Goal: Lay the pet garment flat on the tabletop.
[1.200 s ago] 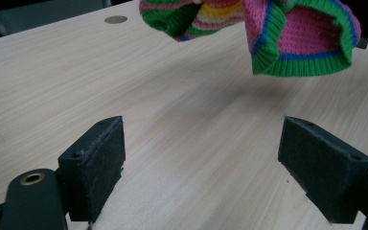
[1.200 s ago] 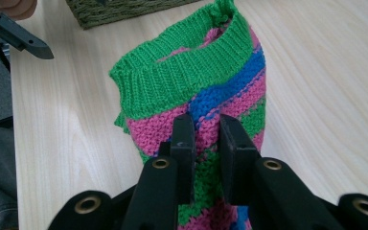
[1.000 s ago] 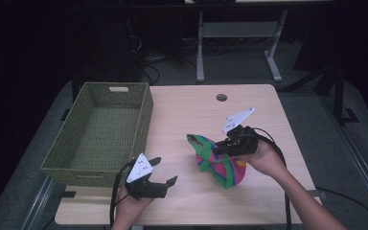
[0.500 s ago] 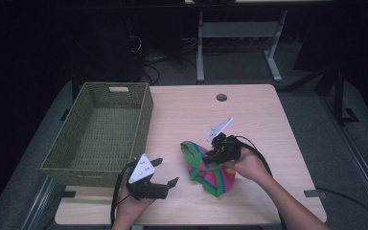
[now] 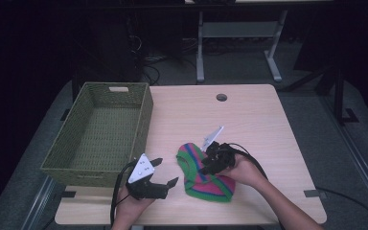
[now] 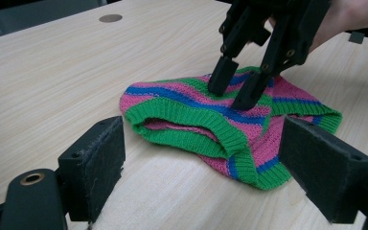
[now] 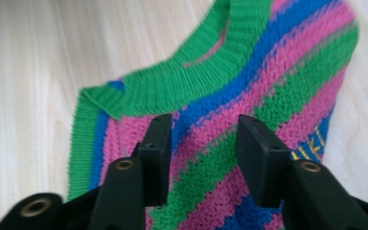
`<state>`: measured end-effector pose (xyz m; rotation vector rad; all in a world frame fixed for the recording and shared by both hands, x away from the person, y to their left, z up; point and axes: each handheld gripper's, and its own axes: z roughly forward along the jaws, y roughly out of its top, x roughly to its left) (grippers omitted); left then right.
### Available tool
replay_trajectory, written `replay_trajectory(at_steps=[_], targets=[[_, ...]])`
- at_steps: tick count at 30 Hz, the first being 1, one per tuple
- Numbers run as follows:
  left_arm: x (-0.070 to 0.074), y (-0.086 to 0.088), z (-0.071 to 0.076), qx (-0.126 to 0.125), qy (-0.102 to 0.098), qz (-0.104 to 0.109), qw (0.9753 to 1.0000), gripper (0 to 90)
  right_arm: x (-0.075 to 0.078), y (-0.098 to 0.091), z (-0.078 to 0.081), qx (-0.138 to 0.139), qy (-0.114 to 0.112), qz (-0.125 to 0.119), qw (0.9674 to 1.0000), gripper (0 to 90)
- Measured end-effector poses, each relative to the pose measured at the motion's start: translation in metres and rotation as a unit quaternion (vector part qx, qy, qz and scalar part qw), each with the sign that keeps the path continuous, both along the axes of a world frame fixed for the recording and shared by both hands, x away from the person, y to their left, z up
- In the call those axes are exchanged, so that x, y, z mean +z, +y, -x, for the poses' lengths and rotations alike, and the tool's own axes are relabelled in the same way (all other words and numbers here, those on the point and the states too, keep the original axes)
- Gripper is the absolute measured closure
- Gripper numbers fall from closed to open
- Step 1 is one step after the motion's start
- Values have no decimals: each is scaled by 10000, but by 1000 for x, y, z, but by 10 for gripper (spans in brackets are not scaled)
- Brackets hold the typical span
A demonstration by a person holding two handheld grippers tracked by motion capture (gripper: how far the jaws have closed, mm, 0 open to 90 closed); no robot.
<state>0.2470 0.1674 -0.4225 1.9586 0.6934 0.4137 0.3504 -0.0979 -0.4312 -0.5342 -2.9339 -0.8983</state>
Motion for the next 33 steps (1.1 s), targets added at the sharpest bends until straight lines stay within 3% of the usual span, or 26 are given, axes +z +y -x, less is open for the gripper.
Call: replay_trajectory(at_steps=[9,19,26,33], targets=[[0,0,-1,9,13,16,10000,160,25,5,14,220,-208,-292,9991,547],[0,1,-1,-8,16,29,10000,160,1,29,20,488,-83,55,9988,594],[0,0,0,-2,44,18,10000,160,-10,37,22,542,-152,264,9981,598],[0,0,-1,-30,87,5,10000,160,-15,34,24,393,-256,149,9988,678]])
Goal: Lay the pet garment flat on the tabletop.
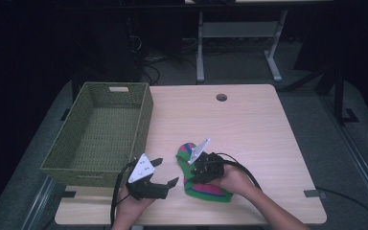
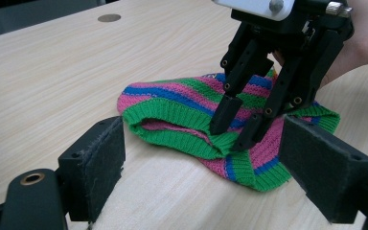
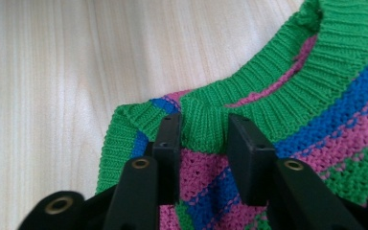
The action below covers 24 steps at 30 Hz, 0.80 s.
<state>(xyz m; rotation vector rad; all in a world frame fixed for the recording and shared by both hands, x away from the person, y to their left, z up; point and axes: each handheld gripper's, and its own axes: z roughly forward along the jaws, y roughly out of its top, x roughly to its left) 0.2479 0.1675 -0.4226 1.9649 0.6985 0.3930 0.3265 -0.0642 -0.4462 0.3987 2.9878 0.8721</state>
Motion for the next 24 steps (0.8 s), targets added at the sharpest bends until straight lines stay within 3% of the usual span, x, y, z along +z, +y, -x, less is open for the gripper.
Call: replay_trajectory(at_steps=[14,21,24], targets=[[-1,-1,-1,-43,69,16,10000,161,8,-6,-2,-52,58,-130,9999,832],[2,-2,-2,-118,120,215,9996,161,31,-19,-5,-140,-1,-296,9995,837],[3,-2,-3,-126,142,243,9995,161,43,-27,-10,-240,-8,-509,9984,839]])
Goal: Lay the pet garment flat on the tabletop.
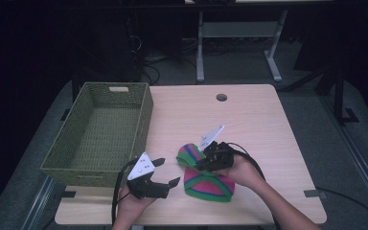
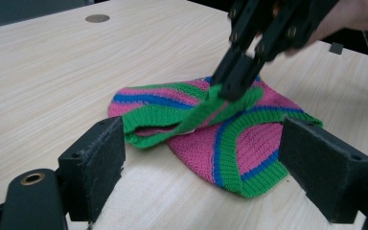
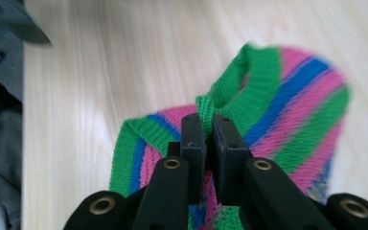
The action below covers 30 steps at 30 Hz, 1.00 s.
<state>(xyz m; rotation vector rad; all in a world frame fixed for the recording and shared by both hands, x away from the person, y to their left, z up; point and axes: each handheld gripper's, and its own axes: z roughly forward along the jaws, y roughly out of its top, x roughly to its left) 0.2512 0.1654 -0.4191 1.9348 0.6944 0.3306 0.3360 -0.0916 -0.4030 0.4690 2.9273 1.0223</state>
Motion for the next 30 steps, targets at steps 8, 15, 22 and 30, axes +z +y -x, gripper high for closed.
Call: replay_trajectory(at_steps=[8,15,22,30], targets=[[-3,-1,-6,-28,81,-134,9999,165,23,-19,-4,-152,-73,-182,9997,841],[-3,-8,-15,-72,42,-186,9998,164,42,-33,-6,-165,-161,-298,9993,842],[-6,-13,-24,-30,69,-140,9999,164,59,-45,-7,-113,-220,-409,9989,841],[-10,-22,-34,-37,67,-181,9998,164,73,-58,-5,15,-298,-510,9983,841]])
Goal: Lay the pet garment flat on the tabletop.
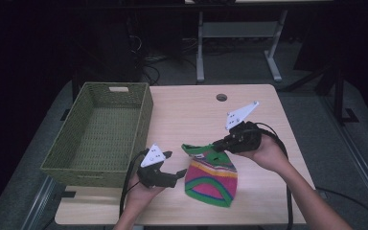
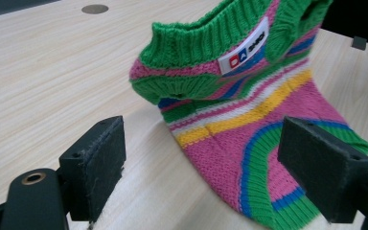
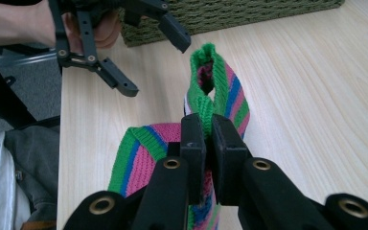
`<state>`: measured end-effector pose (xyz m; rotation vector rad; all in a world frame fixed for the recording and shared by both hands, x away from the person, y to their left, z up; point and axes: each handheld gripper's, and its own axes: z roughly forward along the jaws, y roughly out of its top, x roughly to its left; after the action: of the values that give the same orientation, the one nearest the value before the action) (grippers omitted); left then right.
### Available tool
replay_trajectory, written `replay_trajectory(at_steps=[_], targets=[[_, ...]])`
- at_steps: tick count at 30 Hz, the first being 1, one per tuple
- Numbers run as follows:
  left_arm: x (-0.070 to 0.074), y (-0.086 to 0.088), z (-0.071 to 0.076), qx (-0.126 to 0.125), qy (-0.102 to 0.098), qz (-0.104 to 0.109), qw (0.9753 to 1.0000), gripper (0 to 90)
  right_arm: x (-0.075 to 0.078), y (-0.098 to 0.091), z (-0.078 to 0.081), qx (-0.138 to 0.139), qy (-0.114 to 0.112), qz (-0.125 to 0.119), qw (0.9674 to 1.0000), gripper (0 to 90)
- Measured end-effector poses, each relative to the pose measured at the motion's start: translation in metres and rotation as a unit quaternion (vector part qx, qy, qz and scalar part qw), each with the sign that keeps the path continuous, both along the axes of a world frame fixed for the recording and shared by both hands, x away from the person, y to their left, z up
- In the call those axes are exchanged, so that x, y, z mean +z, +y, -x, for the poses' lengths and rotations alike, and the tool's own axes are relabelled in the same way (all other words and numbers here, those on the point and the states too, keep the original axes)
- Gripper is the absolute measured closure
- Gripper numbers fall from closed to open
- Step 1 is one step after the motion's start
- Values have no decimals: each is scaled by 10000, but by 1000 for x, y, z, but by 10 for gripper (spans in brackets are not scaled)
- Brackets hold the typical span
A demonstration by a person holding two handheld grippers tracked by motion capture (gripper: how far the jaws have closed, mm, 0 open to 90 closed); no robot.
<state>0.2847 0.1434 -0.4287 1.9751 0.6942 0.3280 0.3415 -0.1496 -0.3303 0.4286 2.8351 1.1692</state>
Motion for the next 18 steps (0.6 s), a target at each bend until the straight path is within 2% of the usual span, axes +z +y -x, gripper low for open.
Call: replay_trajectory(at_steps=[8,13,16,18], targets=[[-9,-11,-13,-244,92,162,9995,164,7,-3,1,227,-16,26,9997,841],[-16,-13,-23,-295,257,333,9987,164,10,-5,2,399,-69,22,9992,841],[-17,-14,-24,-347,260,300,9986,164,12,-6,3,447,-68,-8,9990,841],[-16,-16,-25,-377,192,318,9986,164,14,-7,3,504,-59,-14,9987,841]])
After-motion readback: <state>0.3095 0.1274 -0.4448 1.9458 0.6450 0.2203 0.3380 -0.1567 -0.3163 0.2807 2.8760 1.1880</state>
